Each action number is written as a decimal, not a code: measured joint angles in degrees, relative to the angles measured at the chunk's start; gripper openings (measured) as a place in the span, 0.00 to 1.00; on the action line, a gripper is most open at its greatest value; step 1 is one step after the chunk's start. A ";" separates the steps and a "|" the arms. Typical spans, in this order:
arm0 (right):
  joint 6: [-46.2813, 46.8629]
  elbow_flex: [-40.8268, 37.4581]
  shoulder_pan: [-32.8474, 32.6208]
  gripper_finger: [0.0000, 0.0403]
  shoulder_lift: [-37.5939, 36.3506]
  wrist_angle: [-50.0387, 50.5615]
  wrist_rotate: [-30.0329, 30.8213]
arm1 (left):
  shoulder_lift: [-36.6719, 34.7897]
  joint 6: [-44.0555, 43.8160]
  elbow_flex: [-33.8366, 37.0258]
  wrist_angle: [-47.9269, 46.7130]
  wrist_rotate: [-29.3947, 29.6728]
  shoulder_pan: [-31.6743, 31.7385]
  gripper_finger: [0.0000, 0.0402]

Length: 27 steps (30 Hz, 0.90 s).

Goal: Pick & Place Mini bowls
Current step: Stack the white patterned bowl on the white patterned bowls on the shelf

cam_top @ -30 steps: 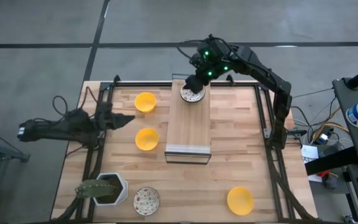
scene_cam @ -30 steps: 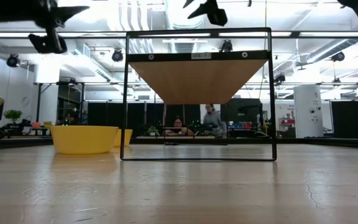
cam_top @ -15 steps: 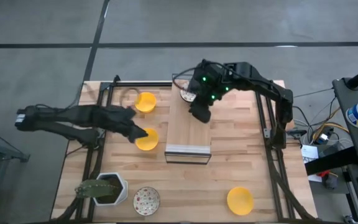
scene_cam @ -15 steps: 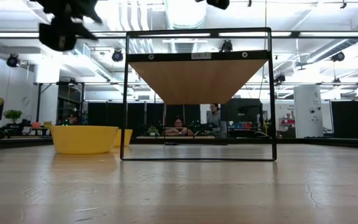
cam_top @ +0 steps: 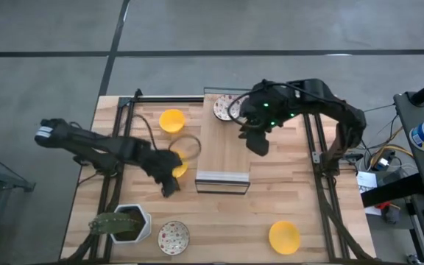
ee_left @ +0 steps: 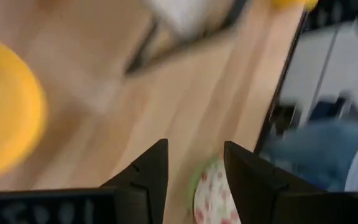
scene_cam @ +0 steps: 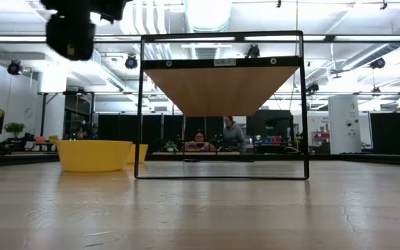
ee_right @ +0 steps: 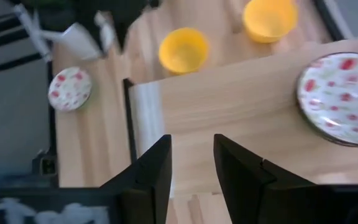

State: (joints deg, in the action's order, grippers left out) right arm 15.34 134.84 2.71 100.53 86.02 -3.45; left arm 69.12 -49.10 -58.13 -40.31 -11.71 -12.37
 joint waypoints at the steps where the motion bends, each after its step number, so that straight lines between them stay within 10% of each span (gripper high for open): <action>1: 0.69 -0.01 -0.63 0.28 -0.54 -0.04 2.07 | 0.88 0.49 0.00 -0.01 -0.88 -1.09 0.36; 11: 8.97 0.01 -8.90 0.28 -5.98 -3.12 28.34 | 7.99 8.76 0.13 0.26 2.39 -10.36 0.37; 27: 17.10 -0.05 -11.25 0.28 -3.61 -3.88 30.61 | 17.01 18.68 0.14 5.73 -0.40 -13.51 0.37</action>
State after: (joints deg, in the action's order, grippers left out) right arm 32.44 134.78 -8.54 96.91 82.14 27.16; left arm 86.14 -30.42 -58.00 -34.58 -12.11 -25.88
